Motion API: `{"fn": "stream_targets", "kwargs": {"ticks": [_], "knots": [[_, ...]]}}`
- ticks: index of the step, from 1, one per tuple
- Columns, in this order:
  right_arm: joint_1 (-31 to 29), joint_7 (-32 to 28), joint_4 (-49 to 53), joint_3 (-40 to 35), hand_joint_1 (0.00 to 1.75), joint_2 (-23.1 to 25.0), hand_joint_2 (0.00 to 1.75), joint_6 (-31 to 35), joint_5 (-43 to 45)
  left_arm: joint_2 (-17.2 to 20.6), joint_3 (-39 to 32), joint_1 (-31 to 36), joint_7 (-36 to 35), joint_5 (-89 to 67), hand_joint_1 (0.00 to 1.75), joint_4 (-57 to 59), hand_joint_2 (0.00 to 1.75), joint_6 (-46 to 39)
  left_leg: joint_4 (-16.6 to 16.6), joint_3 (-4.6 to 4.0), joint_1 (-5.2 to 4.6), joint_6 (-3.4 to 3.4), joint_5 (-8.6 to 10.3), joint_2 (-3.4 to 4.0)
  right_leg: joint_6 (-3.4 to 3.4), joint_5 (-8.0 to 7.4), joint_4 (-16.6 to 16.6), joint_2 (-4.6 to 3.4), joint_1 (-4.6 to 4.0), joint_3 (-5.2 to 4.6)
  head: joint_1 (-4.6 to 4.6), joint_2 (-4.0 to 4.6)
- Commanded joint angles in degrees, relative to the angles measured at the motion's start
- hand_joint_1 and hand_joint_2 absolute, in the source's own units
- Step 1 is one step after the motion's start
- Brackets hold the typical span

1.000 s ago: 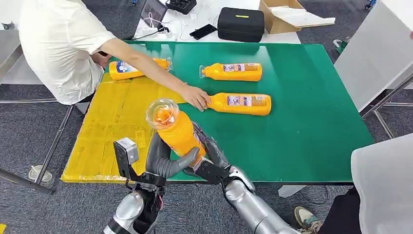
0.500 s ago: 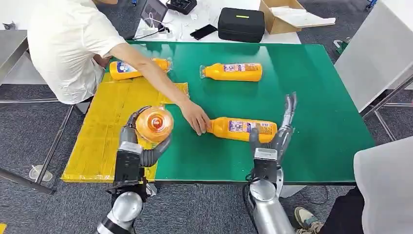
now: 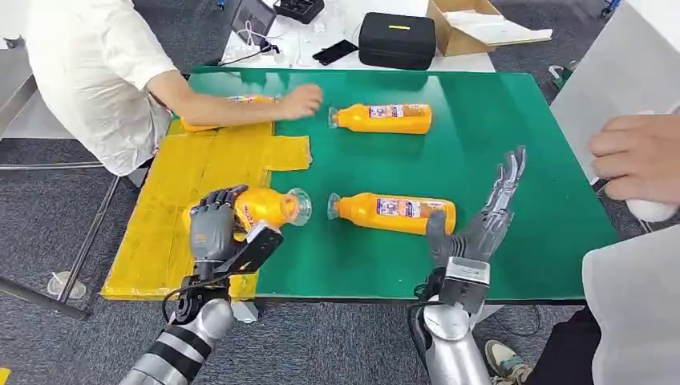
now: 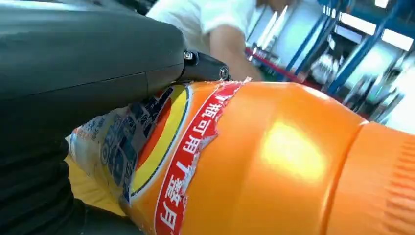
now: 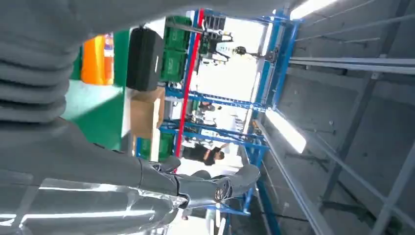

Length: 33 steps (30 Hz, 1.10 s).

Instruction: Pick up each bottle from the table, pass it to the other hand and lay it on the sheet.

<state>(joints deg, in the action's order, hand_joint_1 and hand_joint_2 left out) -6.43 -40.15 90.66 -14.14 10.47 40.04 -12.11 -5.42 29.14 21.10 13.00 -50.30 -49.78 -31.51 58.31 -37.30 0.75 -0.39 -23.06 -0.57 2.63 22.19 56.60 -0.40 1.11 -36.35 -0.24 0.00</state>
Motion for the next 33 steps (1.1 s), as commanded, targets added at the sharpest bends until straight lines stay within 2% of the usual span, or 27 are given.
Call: {"fn": "stream_targets", "kwargs": {"ticks": [1, 4, 5, 6, 8, 13, 14, 18, 19, 20, 22, 23, 28, 30, 33], "knots": [[-1.1, 0.2, -1.7, -2.3, 0.00, -3.6, 1.75, 0.0, 2.7, 1.6, 2.6, 9.2, -5.5, -6.6, 1.75, 17.3, 1.75, 4.2, 0.0, 0.15, 0.04, -0.01, -0.02, 0.04, -0.08, 0.01, -0.1, 0.01, -0.06, 0.16, -0.02, 0.00], [-0.4, 0.2, 0.5, -4.3, 0.00, -4.4, 1.75, -0.1, 3.4, 1.1, 3.1, 11.3, -7.9, -10.1, 1.75, 21.7, 1.75, 5.3, 0.0, 0.31, 0.05, -0.02, -0.10, 0.00, -0.13, 0.10, 0.0, 0.10, -0.09, 0.34, 0.00, 0.00], [-1.0, 0.2, 0.5, -5.3, 0.00, -4.9, 0.00, -0.2, 3.4, 0.4, 3.0, 12.3, -8.8, -10.9, 1.75, 22.9, 1.75, 5.5, 0.0, 0.20, 0.03, -0.01, -0.06, 0.01, -0.09, 0.06, 0.0, 0.06, -0.06, 0.21, 0.00, 0.00], [-1.0, 0.2, 0.5, -5.3, 0.00, -4.9, 0.00, -0.2, 3.4, 0.4, 3.0, 12.3, -8.8, -10.9, 1.75, 22.9, 1.75, 5.5, 0.0, 0.36, 0.07, -0.02, -0.13, -0.01, -0.14, 0.14, 0.0, 0.10, -0.11, 0.39, 0.02, 0.00], [-1.4, 0.2, -1.0, -4.8, 0.00, -4.2, 0.00, -1.1, 3.8, -0.3, 2.9, 13.3, -10.6, -11.9, 1.75, 24.3, 1.75, 6.8, 0.0, 0.13, 0.03, -0.02, -0.04, 0.00, -0.07, 0.04, 0.0, 0.05, -0.05, 0.15, 0.00, 0.00], [-1.0, 0.2, -2.1, -3.7, 0.00, -3.9, 0.00, -3.3, 4.5, -0.5, 1.5, 13.2, -8.9, -10.4, 1.75, 25.6, 1.75, 11.9, 0.0, 0.29, 0.05, -0.02, -0.09, 0.02, -0.11, 0.09, 0.0, 0.06, -0.08, 0.31, 0.00, 0.00], [-0.8, 0.2, -2.3, -3.5, 0.00, -3.9, 0.00, -3.7, 4.8, -0.6, 1.0, 13.2, -8.2, -9.7, 1.62, 25.8, 1.75, 13.6, 0.0, 0.21, 0.04, -0.02, -0.05, 0.02, -0.09, 0.05, 0.0, 0.04, -0.06, 0.23, 0.00, 0.00], [-1.1, 0.2, -3.5, -2.6, 0.00, -3.5, 0.00, -5.7, 5.5, -0.4, 0.5, 13.7, -5.4, -8.0, 1.55, 26.6, 1.75, 19.9, 0.0, 0.25, 0.04, -0.02, -0.05, 0.05, -0.10, 0.04, -0.1, 0.02, -0.06, 0.26, -0.02, 0.00], [-1.2, 0.2, -3.7, -2.5, 0.00, -3.4, 0.00, -6.1, 5.8, -0.2, 0.7, 13.8, -5.1, -8.0, 1.45, 26.8, 1.75, 20.6, 0.0, 0.39, 0.05, -0.02, -0.11, 0.06, -0.14, 0.09, 0.0, 0.03, -0.09, 0.40, 0.00, 0.00], [-1.3, 0.2, -3.9, -2.2, 0.00, -3.3, 0.00, -6.4, 6.0, 0.1, 1.2, 14.0, -4.5, -8.3, 0.79, 26.9, 1.75, 21.5, 0.0, 0.28, 0.03, -0.02, -0.06, 0.08, -0.10, 0.04, -0.1, -0.01, -0.06, 0.28, 0.00, 0.00], [-1.5, 0.2, -4.5, -1.8, 0.00, -3.2, 0.00, -6.9, 6.4, 0.4, 1.6, 14.6, -4.4, -8.6, 0.40, 27.3, 1.75, 22.6, 0.0, 0.24, 0.05, -0.01, -0.06, 0.10, -0.09, 0.02, 0.0, -0.04, -0.07, 0.24, 0.00, -0.02], [-1.6, 0.2, -4.8, -1.6, 0.00, -3.1, 0.00, -7.1, 6.6, 0.4, 1.7, 14.8, -4.7, -8.7, 0.00, 27.6, 1.75, 23.2, 0.0, 0.41, 0.06, -0.02, -0.13, 0.14, -0.14, 0.08, -0.1, -0.05, -0.10, 0.41, 0.00, 0.00], [-1.2, 0.2, -5.1, -0.4, 0.00, -2.7, 0.00, -8.0, 7.1, -0.1, 1.5, 15.8, -5.7, -8.1, 0.00, 28.4, 1.75, 26.6, 0.0, 0.25, 0.02, -0.02, -0.03, 0.04, -0.08, 0.02, 0.0, 0.00, -0.04, 0.28, 0.00, 0.00], [-1.4, 0.2, -5.8, 0.1, 0.00, -2.5, 0.00, -8.6, 7.1, 0.3, 1.4, 16.2, -5.0, -7.5, 0.00, 28.9, 1.75, 29.4, 0.0, 0.52, 0.07, -0.04, -0.15, 0.14, -0.16, 0.09, -0.1, -0.04, -0.12, 0.54, 0.00, 0.00], [-1.6, 0.2, -6.4, 0.7, 0.00, -2.3, 0.00, -9.2, 7.4, 0.4, 1.9, 15.9, -3.9, -7.8, 0.00, 28.3, 1.75, 28.3, 0.0, 0.41, 0.04, -0.02, -0.09, 0.11, -0.12, 0.05, -0.1, -0.04, -0.08, 0.42, 0.00, 0.00]]}}
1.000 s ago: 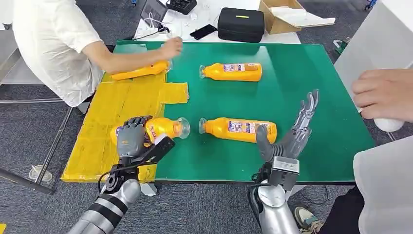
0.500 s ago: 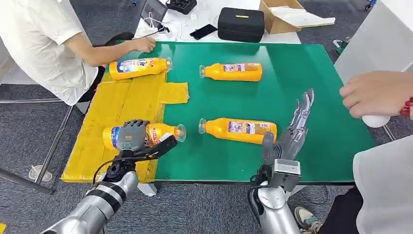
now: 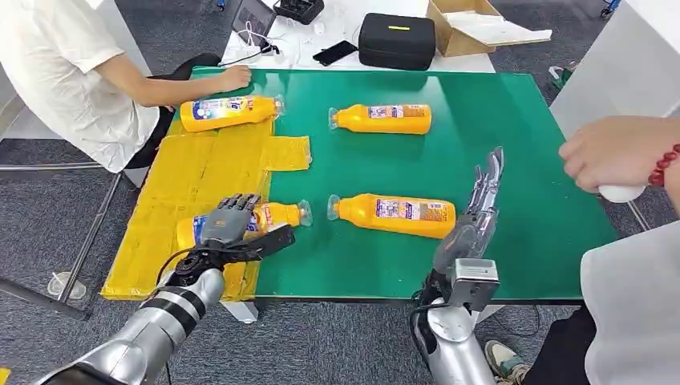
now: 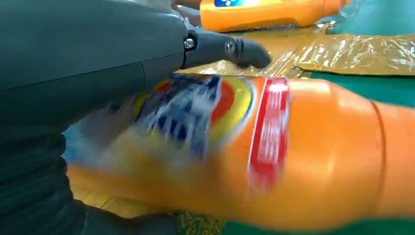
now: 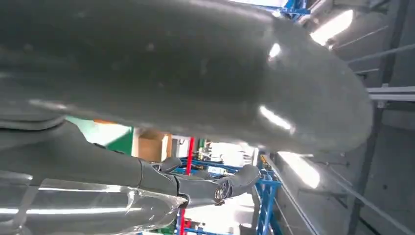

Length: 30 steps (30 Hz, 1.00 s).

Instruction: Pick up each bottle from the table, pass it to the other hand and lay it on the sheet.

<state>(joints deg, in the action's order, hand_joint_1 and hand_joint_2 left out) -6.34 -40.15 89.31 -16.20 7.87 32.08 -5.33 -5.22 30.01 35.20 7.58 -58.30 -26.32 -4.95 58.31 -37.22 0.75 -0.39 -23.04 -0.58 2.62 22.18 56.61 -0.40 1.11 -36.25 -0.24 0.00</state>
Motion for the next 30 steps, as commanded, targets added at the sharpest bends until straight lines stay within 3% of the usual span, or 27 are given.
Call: {"fn": "stream_targets", "kwargs": {"ticks": [1, 10, 12, 13, 17, 18, 21, 30], "knots": [[-1.6, 0.2, -5.1, 2.8, 0.00, 0.3, 0.00, -1.2, 0.6, 0.2, 1.1, 1.8, 1.5, 0.2, 0.00, 4.8, 1.75, 1.8, -0.1, 0.32, 0.02, -0.02, -0.09, 0.14, -0.10, 0.04, -0.1, -0.08, -0.05, 0.30, 0.00, -0.02], [-0.6, 0.2, -4.2, 3.3, 0.00, 0.2, 0.00, -1.7, 0.0, -0.8, 0.8, -1.1, 7.3, 2.9, 0.00, -2.0, 1.75, -4.0, 0.0, 0.30, 0.03, -0.03, -0.11, 0.07, -0.11, 0.09, -0.1, 0.02, -0.07, 0.31, 0.00, 0.00], [0.0, 0.2, -3.9, 3.5, 0.00, 0.1, 0.00, -1.4, -0.1, -1.6, -0.9, -3.3, 11.5, 6.7, 0.00, -6.9, 1.75, -6.8, 0.0, 0.50, 0.06, -0.05, -0.20, 0.05, -0.17, 0.17, -0.1, 0.07, -0.11, 0.54, 0.00, 0.00], [0.0, 0.2, -3.9, 3.5, 0.00, 0.1, 0.00, -1.4, -0.1, -1.6, -0.9, -3.3, 11.5, 6.7, 0.00, -6.9, 1.75, -6.8, 0.0, 0.19, 0.02, -0.02, -0.07, 0.04, -0.08, 0.06, 0.0, 0.02, -0.04, 0.20, 0.00, -0.02], [1.1, 0.2, -2.5, 2.7, 0.00, -0.6, 0.00, -0.3, -0.7, -1.3, -0.4, -10.1, 15.8, 14.4, 0.00, -21.6, 1.75, -6.1, 0.0, 0.20, 0.00, -0.03, -0.10, 0.04, -0.08, 0.08, 0.0, 0.02, -0.03, 0.20, 0.00, 0.00], [1.1, 0.2, -2.1, 1.5, 0.00, -1.3, 0.00, 1.1, -1.7, -1.5, -1.2, -12.9, 20.1, 23.1, 0.00, -27.2, 1.75, -1.8, 0.0, 0.30, 0.02, -0.03, -0.16, 0.08, -0.12, 0.13, 0.0, 0.00, -0.06, 0.31, 0.00, 0.00], [1.8, 0.2, -1.6, 0.5, 0.00, -2.0, 0.00, 2.7, -2.1, -0.7, 0.0, -17.1, 21.6, 29.3, 0.00, -35.4, 1.75, 0.7, 0.0, 0.35, 0.03, -0.03, -0.23, 0.10, -0.13, 0.18, 0.0, 0.00, -0.07, 0.36, -0.02, 0.00], [2.4, 0.2, -1.4, -1.2, 0.00, -2.9, 0.00, 5.3, -3.4, -0.8, 5.3, -21.4, 23.6, 29.3, 0.00, -46.2, 1.75, -12.3, 0.0, 0.21, 0.02, -0.02, -0.17, 0.06, -0.11, 0.14, 0.0, 0.03, -0.06, 0.21, 0.00, 0.00]]}}
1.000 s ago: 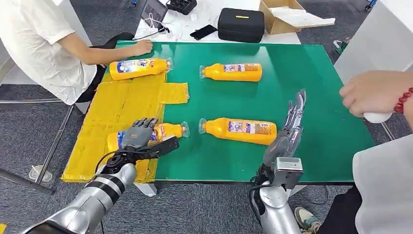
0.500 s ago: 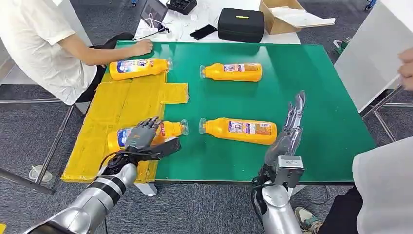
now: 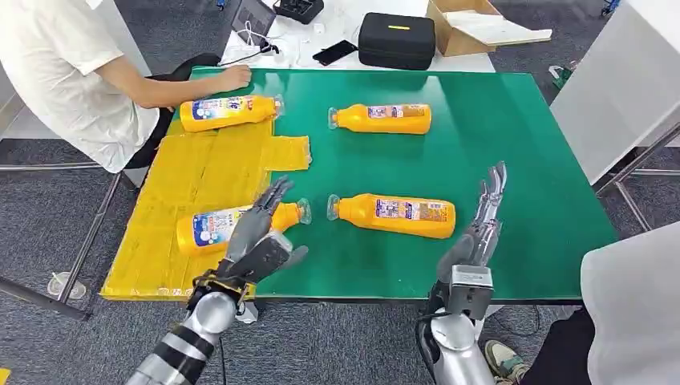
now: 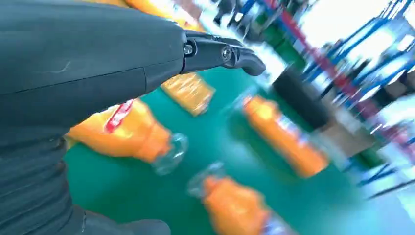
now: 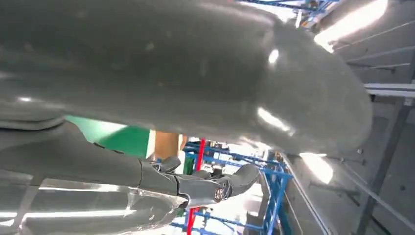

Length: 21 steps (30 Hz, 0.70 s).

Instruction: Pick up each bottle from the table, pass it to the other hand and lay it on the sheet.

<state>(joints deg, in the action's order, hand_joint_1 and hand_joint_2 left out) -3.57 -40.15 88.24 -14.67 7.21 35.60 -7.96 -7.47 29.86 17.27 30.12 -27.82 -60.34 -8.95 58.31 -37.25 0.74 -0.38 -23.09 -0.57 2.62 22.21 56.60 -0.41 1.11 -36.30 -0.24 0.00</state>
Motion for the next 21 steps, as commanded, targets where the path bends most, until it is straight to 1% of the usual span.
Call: {"fn": "stream_targets", "kwargs": {"ticks": [1, 2, 3, 5, 6, 7, 8, 9, 10, 11, 12, 13, 14, 15, 16, 17, 18, 19, 20, 21], "knots": [[-0.5, 0.2, -1.1, -3.5, 0.00, -2.8, 0.00, 2.9, -2.1, 1.7, 6.2, -3.7, 0.8, -0.4, 0.00, -12.6, 1.75, -8.8, 0.0, 0.14, 0.00, -0.02, -0.06, 0.05, -0.08, 0.05, 0.0, 0.01, -0.02, 0.14, 0.00, 0.00], [-0.6, 0.2, -1.8, -3.9, 0.00, -3.3, 0.00, 4.1, -3.4, 1.9, 6.7, -3.8, 0.6, 0.0, 0.00, -12.9, 1.75, -8.9, 0.0, 0.27, 0.02, -0.03, -0.13, 0.11, -0.12, 0.09, 0.0, -0.02, -0.06, 0.27, 0.00, 0.00], [-1.2, 0.2, -6.8, -4.6, 0.00, -4.6, 0.00, 4.4, -10.3, 2.3, 7.4, -4.3, 0.6, 1.0, 0.00, -13.5, 1.75, -8.9, 0.0, 0.35, 0.03, -0.03, -0.16, 0.12, -0.13, 0.12, 0.0, -0.02, -0.07, 0.35, 0.00, 0.00], [-1.5, 0.2, -7.0, -4.6, 0.00, -4.9, 0.00, 4.4, -10.1, 2.5, 7.7, -4.8, 0.6, 1.0, 0.00, -13.8, 1.75, -8.9, -0.1, 0.28, 0.04, -0.02, -0.07, 0.09, -0.08, 0.03, -0.1, -0.02, -0.07, 0.30, 0.00, 0.00], [-2.5, 1.0, -13.0, -4.2, 0.00, -5.9, 0.00, 4.3, -17.2, 2.6, 7.9, -5.3, 0.8, 1.7, 0.00, -14.3, 1.75, -8.8, -0.1, 0.40, 0.04, -0.03, -0.11, 0.09, -0.11, 0.07, -0.1, -0.01, -0.08, 0.42, 0.00, 0.00], [-4.3, 8.5, -18.7, -3.2, 0.00, -7.2, 0.00, -0.6, -26.7, 2.2, 7.6, -7.0, 1.0, 3.8, 0.00, -15.7, 1.75, -7.6, -0.1, 0.37, 0.04, -0.03, -0.07, 0.09, -0.07, 0.01, -0.2, -0.03, -0.07, 0.40, 0.00, 0.00], [-5.3, 8.1, -21.6, -2.4, 0.00, -7.7, 0.00, -2.6, -27.5, 1.9, 7.4, -7.8, 0.7, 5.3, 0.00, -16.4, 1.75, -6.7, -0.2, 0.51, 0.05, -0.05, -0.11, 0.17, -0.10, 0.02, -0.3, -0.10, -0.09, 0.54, 0.00, 0.00], [-6.1, 8.1, -23.4, -1.2, 0.00, -8.0, 0.00, -3.0, -28.6, 1.6, 7.3, -8.2, 0.4, 6.8, 0.00, -16.8, 1.75, -5.6, -0.1, 0.47, 0.05, -0.05, -0.11, 0.19, -0.08, 0.01, -0.2, -0.12, -0.08, 0.50, -0.02, 0.00], [-7.5, 9.7, -26.3, -0.2, 0.00, -8.3, 0.00, 0.2, -33.3, 0.5, 6.6, -8.8, -0.6, 10.0, 0.00, -16.8, 1.75, -3.9, -0.2, 0.60, 0.04, -0.07, -0.14, 0.23, -0.10, 0.03, -0.3, -0.13, -0.08, 0.64, -0.02, 0.00], [-8.0, 9.6, -26.5, 0.2, 0.00, -8.7, 0.00, 0.2, -33.2, 0.1, 6.9, -8.8, -0.6, 10.0, 0.00, -16.8, 1.75, -3.9, -0.1, 0.36, 0.03, -0.05, -0.09, 0.14, -0.06, 0.01, -0.2, -0.08, -0.06, 0.38, -0.02, 0.00], [-9.2, 10.7, -29.0, 0.6, 0.00, -9.0, 0.00, 0.5, -35.6, -0.8, 6.6, -8.8, -1.4, 11.3, 0.00, -16.3, 1.75, -4.0, -0.1, 0.41, 0.01, -0.07, -0.09, 0.13, -0.07, 0.02, -0.2, -0.04, -0.05, 0.45, -0.02, 0.00], [-10.1, 12.7, -30.9, 1.2, 0.00, -9.9, 0.00, 2.5, -39.0, -2.0, 6.2, -9.0, -3.3, 14.5, 0.00, -15.4, 1.75, -3.0, -0.1, 0.36, 0.02, -0.07, -0.08, 0.04, -0.06, 0.03, -0.2, 0.04, -0.06, 0.43, 0.00, 0.00], [-10.6, 12.5, -31.8, 1.6, 0.00, -10.2, 0.00, 2.1, -38.9, -2.2, 6.7, -8.4, -3.5, 14.9, 0.00, -14.7, 1.75, -3.0, -0.1, 0.16, 0.01, -0.06, 0.00, -0.08, -0.03, 0.00, -0.1, 0.10, -0.03, 0.27, 0.00, -0.02], [-11.5, 13.7, -33.8, 2.0, 0.00, -10.7, 0.00, 3.7, -42.0, -2.6, 7.0, -8.0, -4.4, 17.7, 0.00, -13.6, 1.75, -3.1, 0.0, 0.38, 0.03, -0.09, -0.10, -0.02, -0.08, 0.06, -0.2, 0.08, -0.08, 0.50, -0.02, -0.02], [-12.6, 15.2, -36.0, 1.9, 0.00, -11.6, 0.00, 4.4, -44.7, -3.3, 7.0, -7.7, -5.6, 20.3, 0.00, -12.3, 1.75, -2.8, 0.0, 0.20, -0.01, -0.07, -0.02, -0.05, -0.03, 0.00, -0.1, 0.07, -0.02, 0.28, 0.00, -0.02], [-13.3, 14.7, -37.1, 2.3, 0.00, -11.8, 0.00, 4.4, -44.5, -3.3, 7.8, -7.2, -5.5, 21.1, 0.00, -11.6, 1.75, -3.1, 0.0, 0.14, -0.03, -0.08, 0.01, -0.11, -0.01, 0.00, -0.1, 0.12, 0.01, 0.25, 0.00, 0.00], [-14.6, 15.0, -39.4, 2.4, 0.00, -11.9, 0.00, 4.3, -44.6, -3.3, 8.5, -6.9, -5.3, 22.1, 0.00, -11.1, 1.75, -3.4, 0.0, 0.27, -0.01, -0.10, -0.02, -0.05, -0.04, 0.01, -0.1, 0.09, -0.02, 0.38, 0.00, 0.00], [-15.6, 15.3, -41.2, 2.2, 0.00, -12.0, 0.00, 4.3, -45.2, -3.3, 8.7, -6.8, -5.5, 23.2, 0.00, -10.8, 1.75, -3.7, -0.1, 0.20, -0.04, -0.08, 0.00, -0.04, -0.03, 0.00, -0.1, 0.06, 0.01, 0.29, -0.02, 0.00], [-16.0, 15.3, -41.6, 2.3, 0.00, -11.9, 0.00, 4.2, -45.2, -3.2, 8.9, -6.7, -5.6, 23.3, 0.00, -10.7, 1.75, -3.7, -0.1, 0.31, -0.04, -0.08, -0.05, 0.03, -0.05, 0.01, -0.1, 0.02, 0.00, 0.38, 0.00, 0.00], [-17.1, 16.4, -43.7, 2.1, 0.00, -12.0, 0.00, 4.4, -46.3, -3.3, 9.0, -6.7, -6.0, 24.6, 0.00, -10.6, 1.75, -3.6, 0.0, 0.17, -0.06, -0.06, 0.00, 0.01, -0.02, -0.03, -0.1, 0.03, 0.03, 0.23, 0.00, 0.00]]}}
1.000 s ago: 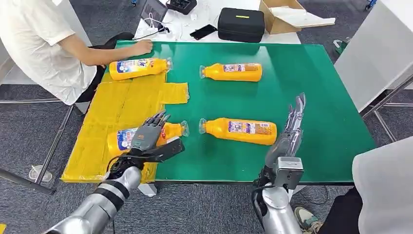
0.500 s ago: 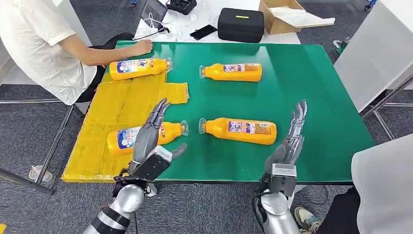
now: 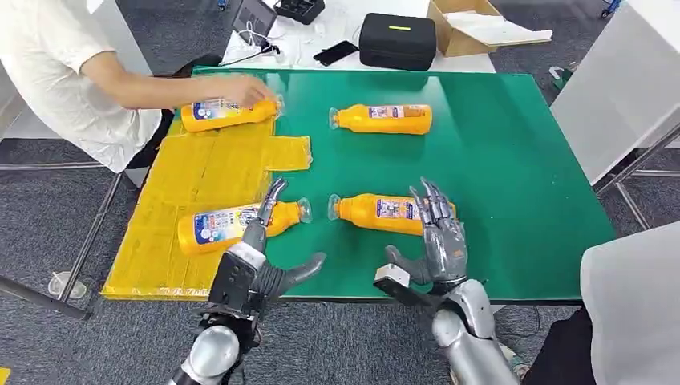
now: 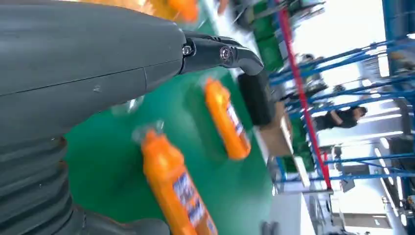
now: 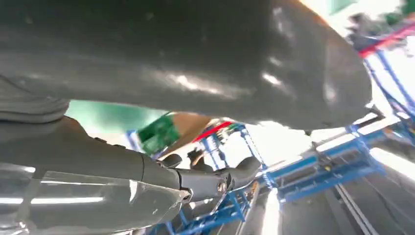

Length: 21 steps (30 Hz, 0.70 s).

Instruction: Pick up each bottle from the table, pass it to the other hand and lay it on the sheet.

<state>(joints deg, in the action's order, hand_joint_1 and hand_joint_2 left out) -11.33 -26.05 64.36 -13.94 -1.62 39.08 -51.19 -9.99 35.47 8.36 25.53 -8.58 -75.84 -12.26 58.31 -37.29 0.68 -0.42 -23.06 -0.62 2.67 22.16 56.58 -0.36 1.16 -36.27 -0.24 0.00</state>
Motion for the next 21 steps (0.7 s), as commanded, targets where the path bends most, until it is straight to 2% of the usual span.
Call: {"fn": "stream_targets", "kwargs": {"ticks": [1, 13, 20, 21], "knots": [[-9.6, 2.4, -20.5, 1.3, 0.00, -3.1, 0.00, 0.8, -3.1, -0.7, 3.5, 2.3, -1.5, 5.5, 0.00, 4.9, 1.75, -0.3, -0.1, 0.38, 0.01, -0.03, -0.10, 0.06, -0.13, 0.08, -0.1, 0.03, -0.05, 0.39, 0.02, 0.00], [-13.3, 3.1, -29.5, 2.1, 0.00, -1.5, 0.00, -0.3, -1.8, -0.6, 4.5, 3.0, -0.9, 5.6, 0.00, 5.4, 1.75, -5.9, 0.0, 0.35, 0.04, -0.02, -0.11, 0.10, -0.13, 0.09, 0.0, 0.00, -0.08, 0.33, 0.00, 0.00], [-16.1, 4.1, -34.4, 1.8, 0.00, -1.6, 0.00, -1.5, -2.2, -1.0, 5.7, 4.0, -1.0, 6.1, 0.00, 6.3, 1.75, -5.8, 0.0, 0.17, 0.01, -0.01, -0.05, 0.09, -0.08, 0.03, 0.0, -0.03, -0.03, 0.14, 0.00, 0.00], [-16.4, 4.1, -34.7, 1.8, 0.00, -1.6, 0.00, -1.4, -2.3, -1.1, 5.8, 4.0, -1.0, 6.2, 0.00, 6.5, 1.75, -5.8, 0.0, 0.47, 0.04, -0.02, -0.17, 0.19, -0.18, 0.12, 0.0, -0.07, -0.09, 0.44, 0.00, 0.00]]}}
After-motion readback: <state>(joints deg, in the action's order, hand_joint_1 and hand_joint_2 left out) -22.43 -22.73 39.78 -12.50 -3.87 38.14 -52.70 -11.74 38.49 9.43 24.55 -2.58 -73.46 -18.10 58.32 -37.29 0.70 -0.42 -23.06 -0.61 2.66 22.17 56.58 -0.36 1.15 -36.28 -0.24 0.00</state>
